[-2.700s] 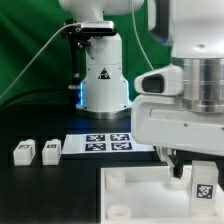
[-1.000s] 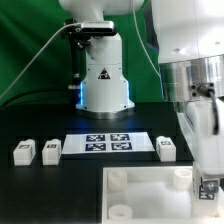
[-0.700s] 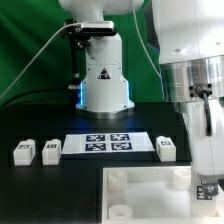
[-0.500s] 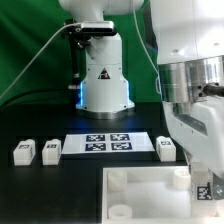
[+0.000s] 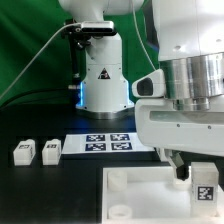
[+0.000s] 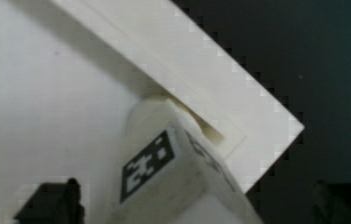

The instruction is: Assemble one leg

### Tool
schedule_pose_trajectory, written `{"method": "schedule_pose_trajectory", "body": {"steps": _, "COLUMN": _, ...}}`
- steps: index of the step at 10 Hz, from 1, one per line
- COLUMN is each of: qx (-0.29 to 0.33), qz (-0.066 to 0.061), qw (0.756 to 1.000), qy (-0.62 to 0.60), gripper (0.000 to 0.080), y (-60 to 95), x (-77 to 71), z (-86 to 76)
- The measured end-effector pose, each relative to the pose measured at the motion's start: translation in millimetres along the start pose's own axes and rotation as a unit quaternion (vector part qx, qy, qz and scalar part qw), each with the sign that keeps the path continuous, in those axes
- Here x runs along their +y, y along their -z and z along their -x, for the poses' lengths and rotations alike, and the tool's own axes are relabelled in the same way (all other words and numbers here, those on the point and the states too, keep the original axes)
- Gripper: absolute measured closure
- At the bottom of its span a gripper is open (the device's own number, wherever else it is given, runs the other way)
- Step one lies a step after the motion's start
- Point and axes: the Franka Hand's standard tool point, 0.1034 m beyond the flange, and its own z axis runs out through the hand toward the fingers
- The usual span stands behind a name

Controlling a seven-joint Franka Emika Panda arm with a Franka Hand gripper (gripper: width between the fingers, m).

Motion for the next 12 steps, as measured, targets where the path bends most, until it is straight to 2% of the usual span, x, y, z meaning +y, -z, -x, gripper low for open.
{"method": "schedule_pose_trajectory", "body": {"steps": 1, "qx": -0.012, "qz": 0.026, "qw": 0.993, "qy": 0.114, "gripper": 0.015, "y": 0.6, "x": 0.7, "z": 4.6}}
{"method": "schedule_pose_trajectory", "body": {"steps": 2, "qx": -0.019, "qz": 0.037, "qw": 0.975, "qy": 0.219, "gripper": 0.015, "y": 4.3, "x": -0.6, "z": 2.7}}
{"method": "schedule_pose_trajectory", "body": {"steps": 4, "qx": -0.024, "qz": 0.036, "qw": 0.947, "qy": 0.319, "gripper": 0.015, "y": 6.0, "x": 5.0, "z": -7.0}}
{"method": "schedule_pose_trajectory", "body": {"steps": 5, "qx": -0.023, "qz": 0.037, "qw": 0.955, "qy": 0.294, "gripper": 0.015, "y": 5.9, "x": 5.0, "z": -7.0}}
{"method": "schedule_pose_trajectory", "body": {"steps": 7, "qx": -0.022, "qz": 0.037, "qw": 0.959, "qy": 0.282, "gripper": 0.0402, "y": 5.9, "x": 5.3, "z": -7.3}}
{"method": "schedule_pose_trajectory", "body": {"steps": 8, "qx": -0.021, "qz": 0.037, "qw": 0.971, "qy": 0.233, "gripper": 0.0509, "y": 5.9, "x": 4.8, "z": -6.7}}
{"method": "schedule_pose_trajectory", "body": {"steps": 11, "qx": -0.016, "qz": 0.039, "qw": 0.997, "qy": 0.069, "gripper": 0.0509, "y": 4.8, "x": 3.1, "z": -7.6}}
{"method": "schedule_pose_trajectory", "body": {"steps": 12, "qx": -0.021, "qz": 0.048, "qw": 0.998, "qy": -0.036, "gripper": 0.0509, "y": 4.6, "x": 2.2, "z": -8.7}}
